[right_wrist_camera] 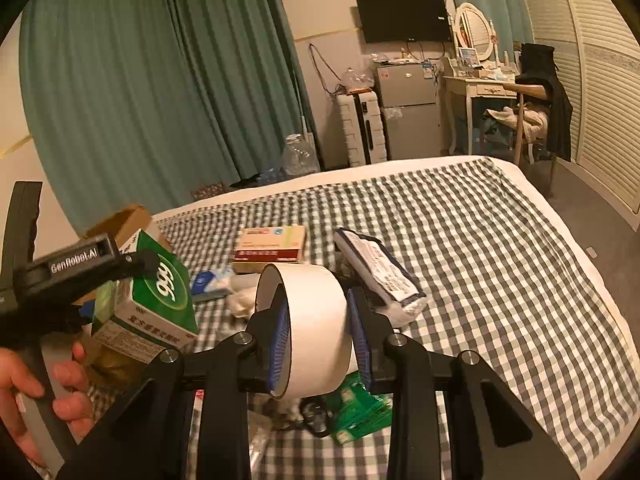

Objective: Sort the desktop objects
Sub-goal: 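Drop the medicine box into the box with the left gripper while the right drops the tape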

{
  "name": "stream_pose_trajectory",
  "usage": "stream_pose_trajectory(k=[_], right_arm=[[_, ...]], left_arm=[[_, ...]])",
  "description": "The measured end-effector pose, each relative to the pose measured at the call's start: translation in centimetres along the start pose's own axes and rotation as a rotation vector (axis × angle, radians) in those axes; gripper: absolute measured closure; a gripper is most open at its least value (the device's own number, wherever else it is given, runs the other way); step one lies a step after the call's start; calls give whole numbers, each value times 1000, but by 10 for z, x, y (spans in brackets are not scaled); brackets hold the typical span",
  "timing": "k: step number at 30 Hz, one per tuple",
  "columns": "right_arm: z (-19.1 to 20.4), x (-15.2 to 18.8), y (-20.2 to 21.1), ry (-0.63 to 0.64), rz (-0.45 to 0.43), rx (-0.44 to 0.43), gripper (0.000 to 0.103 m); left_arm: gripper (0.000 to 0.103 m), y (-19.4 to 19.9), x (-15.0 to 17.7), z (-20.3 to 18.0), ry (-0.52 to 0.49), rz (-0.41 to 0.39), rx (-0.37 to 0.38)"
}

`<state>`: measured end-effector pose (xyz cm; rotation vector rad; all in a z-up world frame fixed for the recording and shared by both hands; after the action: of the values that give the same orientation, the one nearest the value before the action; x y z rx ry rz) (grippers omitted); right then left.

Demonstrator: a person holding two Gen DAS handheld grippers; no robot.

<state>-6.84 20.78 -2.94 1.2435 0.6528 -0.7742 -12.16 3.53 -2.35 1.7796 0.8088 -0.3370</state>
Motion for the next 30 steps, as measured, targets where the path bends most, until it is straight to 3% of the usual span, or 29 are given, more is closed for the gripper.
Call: stream_pose_trajectory(k=[4,13,21,30], right_arm=[[25,-10,17,16,-8,-44,75],[97,-25,54,121,-49,-114,75],[164,-34,68,208,-67,-210,75],[240,-35,19,252,15,-328,75]], left_arm=[[13,23,-2,-4,-42,-3,26],[13,104,-27,5,-137,-126,54],[13,149,-65,62,-148,-212,-24],[13,142,-83,143,-127,-227,-100]])
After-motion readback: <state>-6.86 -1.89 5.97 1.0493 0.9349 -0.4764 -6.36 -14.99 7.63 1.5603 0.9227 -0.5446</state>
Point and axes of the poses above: each gripper's, at about its wrist camera, not at the fingertips, and y roughly against the way its jaws point, z to its left, x to its underside, the point moved 2 cm from there along -y, roughly the way its jaws point
